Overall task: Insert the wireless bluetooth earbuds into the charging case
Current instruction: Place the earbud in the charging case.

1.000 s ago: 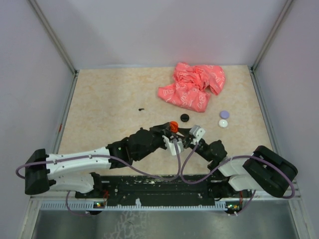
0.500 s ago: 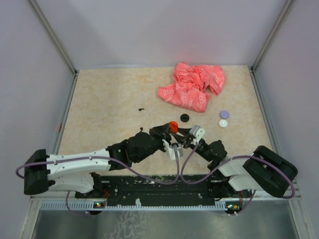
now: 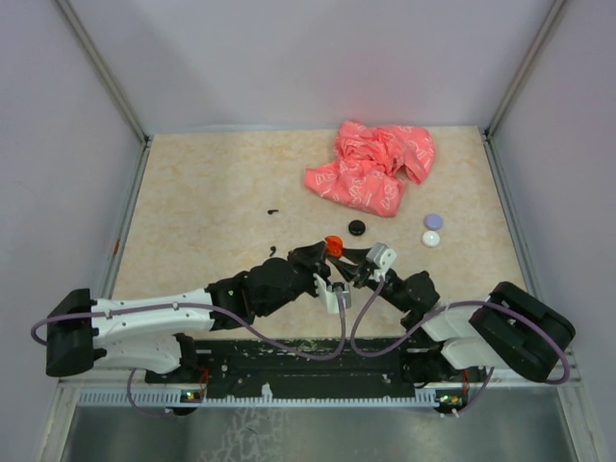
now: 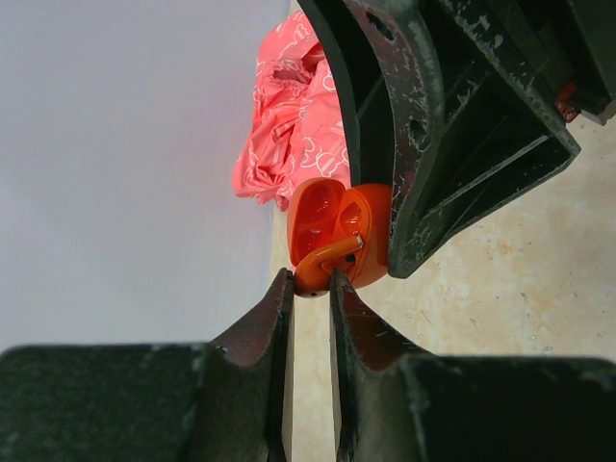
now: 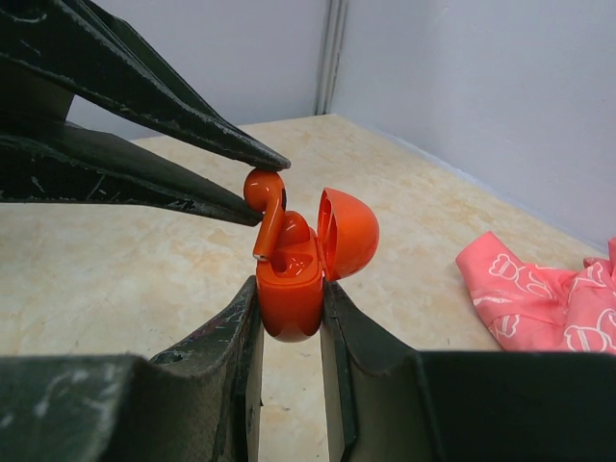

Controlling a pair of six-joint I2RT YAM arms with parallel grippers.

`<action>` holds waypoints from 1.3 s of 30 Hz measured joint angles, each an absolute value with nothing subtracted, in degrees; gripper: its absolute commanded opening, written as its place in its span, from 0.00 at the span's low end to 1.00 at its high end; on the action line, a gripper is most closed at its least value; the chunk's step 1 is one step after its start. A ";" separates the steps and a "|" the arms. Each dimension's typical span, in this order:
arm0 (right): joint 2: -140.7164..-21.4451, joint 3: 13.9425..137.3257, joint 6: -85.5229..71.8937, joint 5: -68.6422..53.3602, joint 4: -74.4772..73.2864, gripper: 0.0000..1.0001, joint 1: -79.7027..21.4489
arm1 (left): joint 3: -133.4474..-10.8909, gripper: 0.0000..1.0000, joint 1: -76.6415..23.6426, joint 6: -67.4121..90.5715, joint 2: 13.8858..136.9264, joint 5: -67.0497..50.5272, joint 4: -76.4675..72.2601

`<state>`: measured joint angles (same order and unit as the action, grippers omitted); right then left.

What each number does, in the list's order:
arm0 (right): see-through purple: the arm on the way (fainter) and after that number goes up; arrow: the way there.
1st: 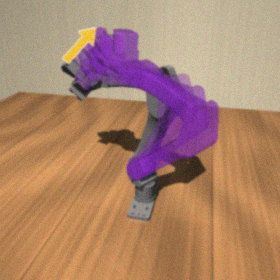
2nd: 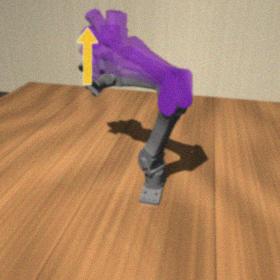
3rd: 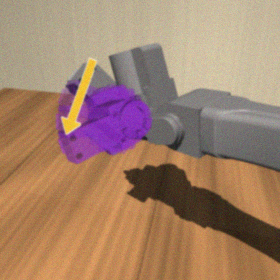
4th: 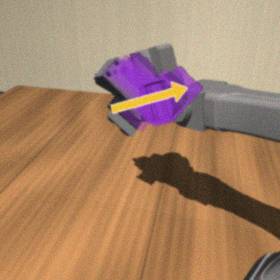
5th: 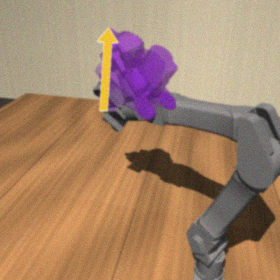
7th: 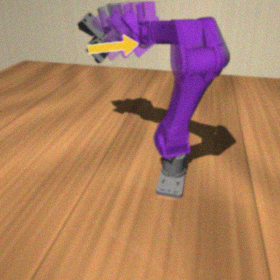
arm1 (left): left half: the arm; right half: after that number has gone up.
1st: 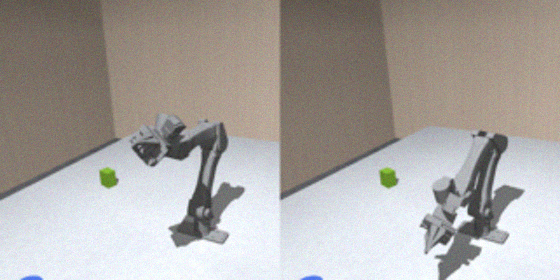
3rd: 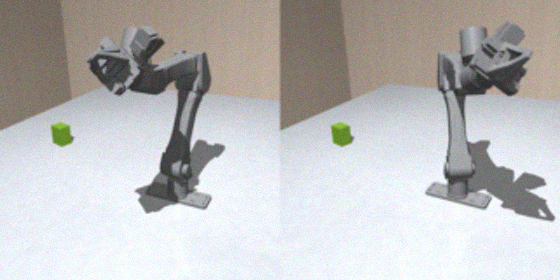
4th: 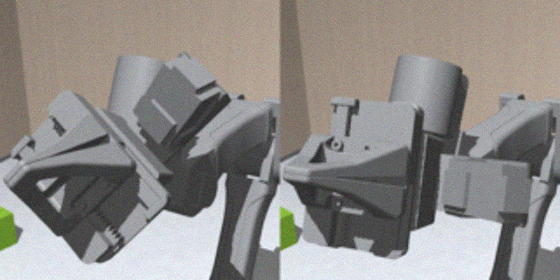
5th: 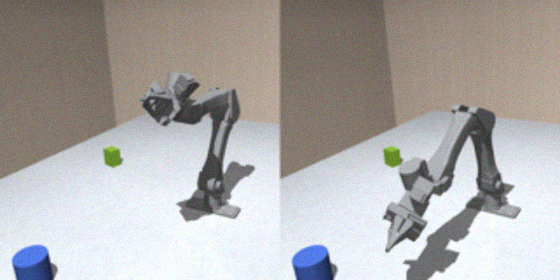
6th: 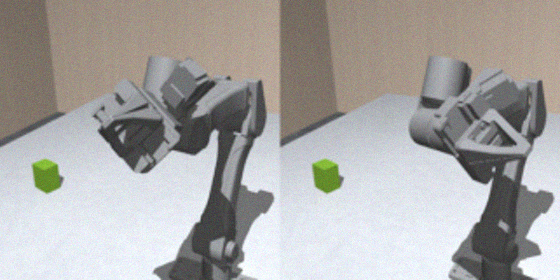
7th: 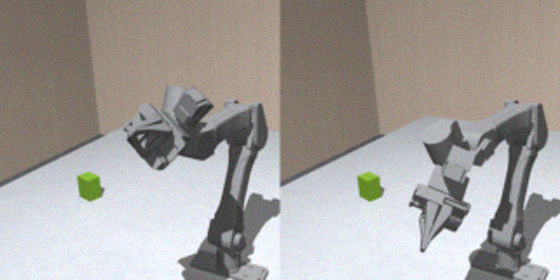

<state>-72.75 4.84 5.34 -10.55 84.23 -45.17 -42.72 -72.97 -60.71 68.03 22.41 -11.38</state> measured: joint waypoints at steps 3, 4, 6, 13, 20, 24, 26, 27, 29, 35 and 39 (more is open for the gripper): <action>-72.75 4.82 5.30 -10.63 84.16 0.00 -45.15 | -42.72 0.11 -72.90 -61.41 68.03 22.41 -10.85; -72.75 4.78 5.30 -10.63 84.14 0.00 -45.15 | -42.72 0.11 -72.86 -61.63 68.03 22.41 -10.61; -72.75 4.56 5.30 -10.63 84.16 0.00 -45.15 | -42.74 0.11 -72.86 -62.02 68.03 22.44 -10.22; -72.75 4.49 5.30 -10.63 84.40 0.00 -45.15 | -43.33 0.11 -72.86 -63.72 68.10 22.79 -9.15; -72.75 4.49 5.06 -10.81 84.42 0.00 -45.15 | -44.27 0.12 -72.86 -65.43 69.28 23.11 -9.02; -72.75 4.49 4.82 -10.94 84.42 0.00 -45.15 | -44.34 0.12 -72.86 -65.93 69.34 22.92 -8.99; -72.75 4.49 4.78 -11.09 84.40 0.00 -45.17 | -44.34 0.13 -72.86 -66.08 69.34 22.68 -8.95; -72.75 4.49 4.71 -11.11 84.42 0.00 -45.15 | -44.34 0.14 -72.86 -66.08 69.36 22.52 -8.93; -72.75 4.49 4.69 -11.09 84.40 0.00 -45.15 | -44.34 0.14 -72.86 -66.08 69.36 22.17 -8.78; -72.75 4.49 4.64 -11.16 84.36 0.00 -45.15 | -44.77 0.16 -72.86 -66.35 69.38 21.41 -7.44; -72.75 4.49 4.60 -11.20 84.40 0.00 -45.15 | -45.30 0.19 -72.86 -66.48 69.45 20.93 -6.50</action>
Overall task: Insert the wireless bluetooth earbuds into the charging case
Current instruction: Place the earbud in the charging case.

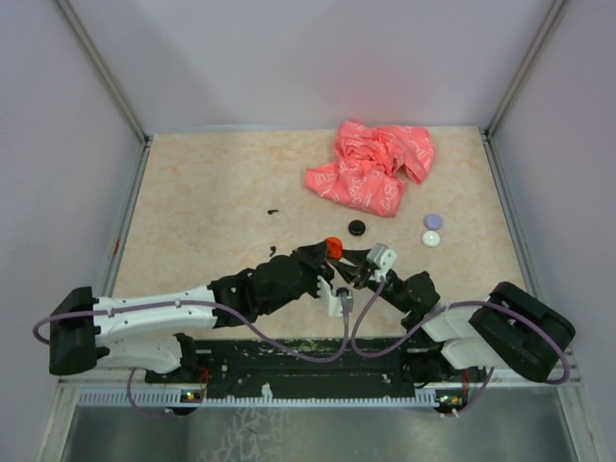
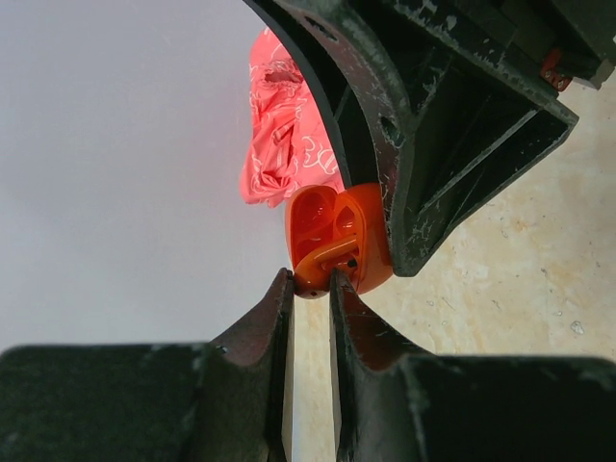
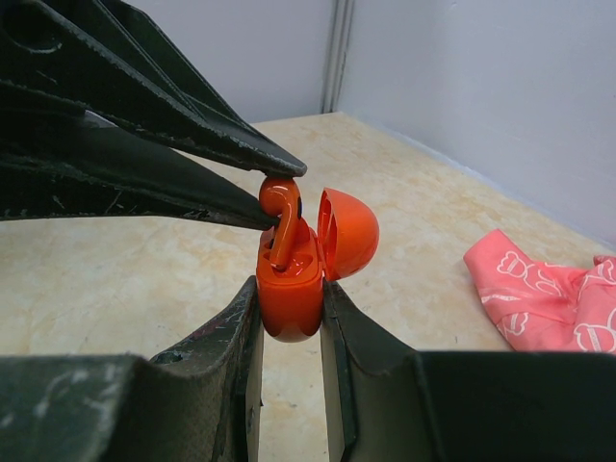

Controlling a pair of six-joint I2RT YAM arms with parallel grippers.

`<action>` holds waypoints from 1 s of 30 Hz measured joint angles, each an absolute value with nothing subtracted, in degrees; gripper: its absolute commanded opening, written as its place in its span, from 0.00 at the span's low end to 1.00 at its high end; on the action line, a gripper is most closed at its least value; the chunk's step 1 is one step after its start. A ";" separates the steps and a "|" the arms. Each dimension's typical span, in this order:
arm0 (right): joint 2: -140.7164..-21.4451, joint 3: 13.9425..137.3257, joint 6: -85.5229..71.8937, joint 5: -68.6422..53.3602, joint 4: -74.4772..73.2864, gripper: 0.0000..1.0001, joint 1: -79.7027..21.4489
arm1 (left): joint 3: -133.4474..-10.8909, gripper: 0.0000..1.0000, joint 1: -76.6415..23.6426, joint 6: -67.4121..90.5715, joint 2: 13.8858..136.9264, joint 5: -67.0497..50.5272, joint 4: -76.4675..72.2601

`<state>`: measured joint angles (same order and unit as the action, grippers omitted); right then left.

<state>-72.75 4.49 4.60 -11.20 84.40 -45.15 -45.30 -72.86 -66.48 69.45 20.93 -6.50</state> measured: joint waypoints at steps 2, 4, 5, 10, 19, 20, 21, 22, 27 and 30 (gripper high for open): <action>-72.75 4.49 4.49 -11.22 84.36 0.00 -45.15 | -45.30 0.20 -72.86 -66.50 69.45 20.67 -6.24; -72.75 4.49 4.43 -11.22 84.31 0.00 -45.15 | -45.30 0.21 -72.84 -66.50 69.45 20.38 -6.09; -72.75 4.49 4.43 -11.22 84.29 0.00 -45.15 | -45.30 0.21 -72.82 -66.50 69.45 20.27 -6.00; -72.75 4.47 4.43 -11.20 84.09 0.00 -45.15 | -45.32 0.23 -72.60 -66.46 69.45 19.59 -5.80; -72.75 4.12 4.43 -11.27 83.66 0.00 -45.15 | -45.36 0.29 -72.44 -65.95 69.36 17.89 -5.02; -72.75 4.12 4.43 -11.27 83.50 0.00 -45.15 | -45.50 0.30 -72.49 -65.80 69.34 17.41 -4.84; -72.75 4.12 4.40 -11.27 83.57 0.00 -45.15 | -45.65 0.31 -72.51 -65.58 69.34 16.67 -4.49; -72.75 4.12 4.40 -11.27 84.03 0.00 -45.15 | -45.84 0.31 -72.55 -65.30 69.34 15.79 -3.95; -72.75 4.12 4.38 -11.31 84.79 0.00 -45.15 | -45.89 0.34 -72.62 -64.31 69.34 13.28 -2.96; -72.75 4.12 4.32 -11.46 84.84 0.00 -45.15 | -45.95 0.37 -72.60 -63.86 69.21 12.75 -2.83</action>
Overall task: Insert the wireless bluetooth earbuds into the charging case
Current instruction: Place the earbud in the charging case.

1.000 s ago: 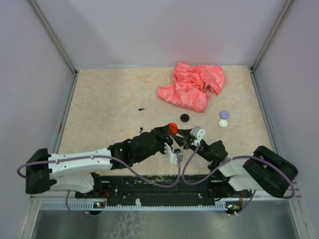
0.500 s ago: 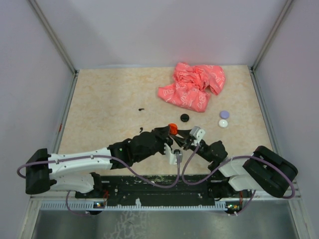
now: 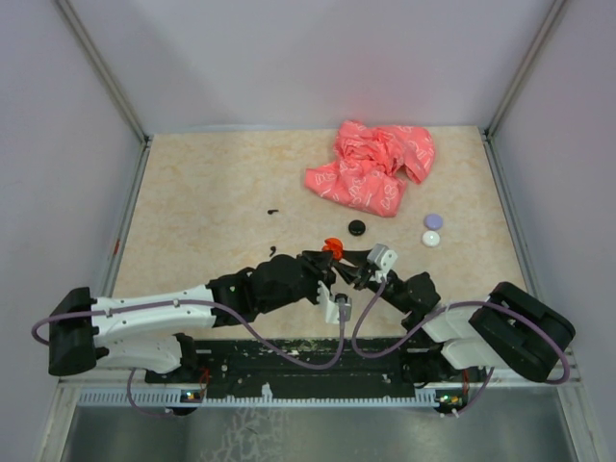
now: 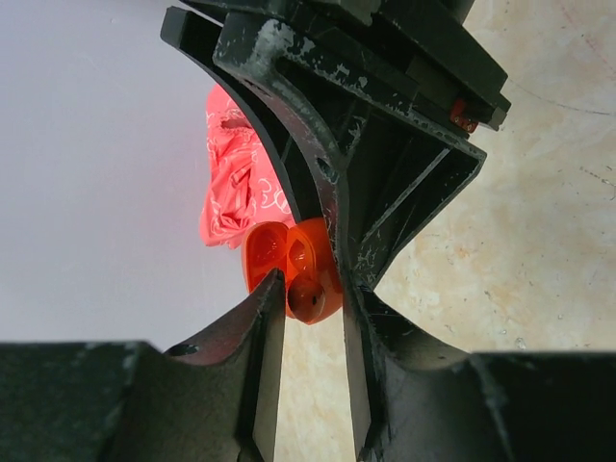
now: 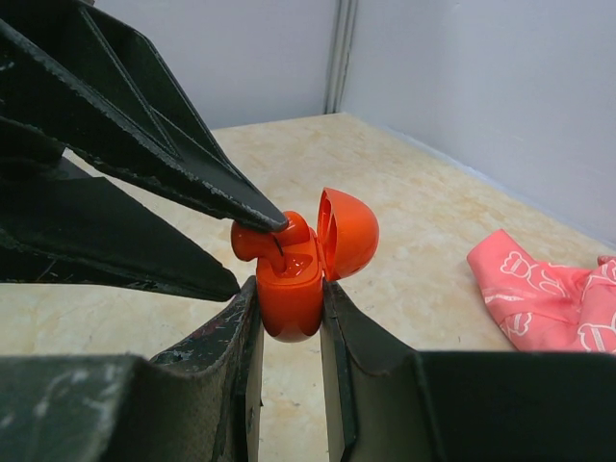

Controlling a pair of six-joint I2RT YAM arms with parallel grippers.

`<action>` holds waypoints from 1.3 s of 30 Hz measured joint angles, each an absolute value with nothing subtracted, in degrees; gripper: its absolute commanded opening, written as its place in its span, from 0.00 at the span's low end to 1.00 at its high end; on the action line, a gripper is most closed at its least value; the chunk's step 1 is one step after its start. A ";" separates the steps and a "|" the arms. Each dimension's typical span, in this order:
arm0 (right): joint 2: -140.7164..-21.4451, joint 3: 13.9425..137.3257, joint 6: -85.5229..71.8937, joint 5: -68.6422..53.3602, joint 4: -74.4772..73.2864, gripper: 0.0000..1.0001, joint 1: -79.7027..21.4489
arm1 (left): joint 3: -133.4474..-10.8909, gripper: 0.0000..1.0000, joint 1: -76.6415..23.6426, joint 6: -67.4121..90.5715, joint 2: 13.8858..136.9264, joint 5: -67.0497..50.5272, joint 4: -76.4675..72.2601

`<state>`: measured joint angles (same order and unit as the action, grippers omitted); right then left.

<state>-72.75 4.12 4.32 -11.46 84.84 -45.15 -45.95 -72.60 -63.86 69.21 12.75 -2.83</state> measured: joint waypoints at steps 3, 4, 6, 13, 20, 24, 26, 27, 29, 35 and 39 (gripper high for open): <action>-72.77 4.12 4.27 -11.60 84.88 0.00 -45.15 | -45.95 0.39 -72.60 -63.09 68.95 12.29 -2.79; -72.77 4.12 4.27 -11.64 84.93 0.00 -45.15 | -45.95 0.40 -72.62 -62.87 68.88 12.16 -2.81; -72.77 4.12 4.25 -11.64 85.23 0.00 -45.15 | -45.95 0.39 -72.62 -62.30 68.66 12.08 -2.92; -72.77 4.12 4.25 -11.64 86.02 0.00 -45.15 | -45.93 0.47 -72.60 -59.31 67.94 12.16 -4.36; -72.82 4.12 4.27 -11.64 86.13 0.00 -45.15 | -45.74 0.59 -72.60 -55.22 65.47 11.33 -6.76; -72.82 4.12 4.25 -11.64 86.13 0.00 -45.15 | -45.71 0.65 -72.60 -49.54 63.57 10.81 -7.22; -72.82 4.12 4.27 -11.64 86.13 0.00 -45.17 | -45.58 0.67 -72.60 -45.78 62.59 10.85 -7.20; -72.82 4.12 4.27 -11.64 86.13 0.00 -45.15 | -45.30 0.68 -72.60 -43.18 61.95 10.92 -7.33; -72.93 4.12 4.25 -11.64 86.21 0.00 -45.15 | -44.27 0.71 -72.60 -37.50 60.53 11.20 -7.55; -74.11 4.12 4.25 -11.62 87.48 0.00 -45.15 | -39.99 0.77 -72.18 -20.80 59.00 11.97 -10.94; -74.30 4.12 4.25 -11.62 87.68 0.00 -45.15 | -36.51 0.81 -71.85 -13.47 58.39 11.77 -15.03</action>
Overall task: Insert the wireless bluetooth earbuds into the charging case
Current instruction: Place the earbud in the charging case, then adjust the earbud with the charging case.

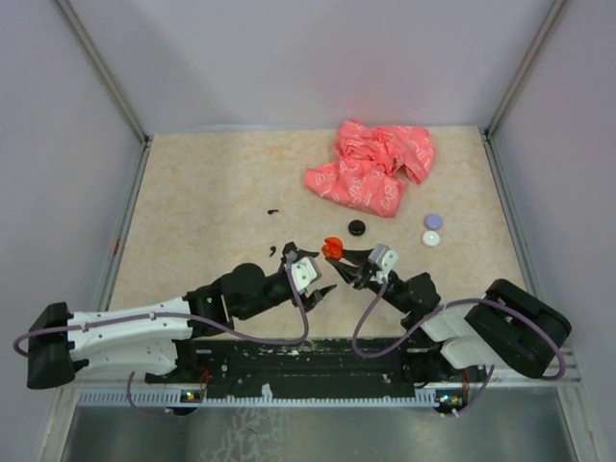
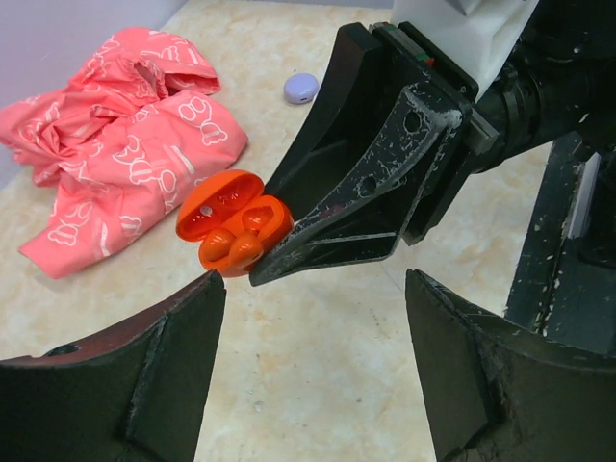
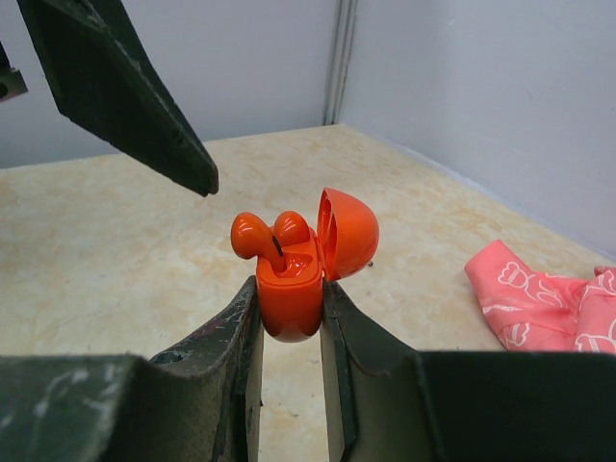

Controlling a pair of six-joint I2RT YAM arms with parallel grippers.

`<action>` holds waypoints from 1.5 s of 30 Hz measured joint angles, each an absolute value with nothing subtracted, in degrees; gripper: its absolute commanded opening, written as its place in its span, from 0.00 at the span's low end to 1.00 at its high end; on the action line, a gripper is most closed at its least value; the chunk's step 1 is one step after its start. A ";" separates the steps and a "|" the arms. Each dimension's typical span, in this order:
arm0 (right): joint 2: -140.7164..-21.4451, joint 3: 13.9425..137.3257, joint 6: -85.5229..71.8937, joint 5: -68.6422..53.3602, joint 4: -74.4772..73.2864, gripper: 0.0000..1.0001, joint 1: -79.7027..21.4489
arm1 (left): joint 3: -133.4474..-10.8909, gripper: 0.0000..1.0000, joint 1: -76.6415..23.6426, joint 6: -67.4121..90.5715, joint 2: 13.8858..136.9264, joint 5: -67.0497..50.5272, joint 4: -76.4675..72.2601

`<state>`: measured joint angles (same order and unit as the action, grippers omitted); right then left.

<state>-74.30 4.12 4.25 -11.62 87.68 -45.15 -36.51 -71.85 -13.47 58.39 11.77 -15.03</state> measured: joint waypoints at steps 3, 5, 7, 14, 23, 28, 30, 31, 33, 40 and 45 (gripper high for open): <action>-74.30 4.12 4.25 -11.62 88.03 0.00 -45.15 | -34.61 0.81 -71.50 -11.20 57.95 11.77 -17.43; -74.30 4.12 4.25 -11.62 88.25 0.00 -45.15 | -33.52 0.81 -71.16 -10.22 57.71 11.64 -19.20; -74.30 4.12 4.25 -11.62 88.33 0.00 -45.15 | -32.60 0.81 -70.43 -9.72 57.63 11.07 -20.91; -74.32 4.12 4.25 -11.66 88.62 0.00 -45.15 | -29.54 0.80 -65.76 -8.40 57.63 6.98 -27.62; -74.41 4.12 4.21 -11.70 88.68 0.00 -45.15 | -26.83 0.77 -61.60 -6.70 57.89 -2.31 -34.02; -74.41 4.12 4.16 -11.70 88.71 0.00 -45.15 | -26.81 0.75 -61.36 -6.61 58.87 -5.91 -36.21; -74.41 4.12 3.99 -11.70 88.68 0.00 -45.15 | -26.81 0.75 -61.32 -6.52 59.48 -6.59 -36.34; -74.41 4.12 3.90 -11.73 88.68 0.00 -45.15 | -26.81 0.75 -61.25 -6.46 59.79 -6.90 -36.36; -74.41 4.12 3.86 -11.73 88.68 0.00 -45.15 | -26.81 0.75 -61.21 -6.42 60.18 -7.22 -36.38; -74.41 4.12 3.84 -11.73 88.68 0.00 -45.15 | -26.81 0.74 -60.95 -6.22 60.99 -8.80 -36.49; -74.41 4.12 3.84 -11.73 88.68 0.00 -45.15 | -26.81 0.72 -60.90 -5.54 61.36 -10.76 -36.45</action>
<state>-74.41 4.12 3.84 -11.73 88.68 -45.15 -26.81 -60.90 -5.54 61.36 -10.76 -36.45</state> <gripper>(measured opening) 0.243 0.730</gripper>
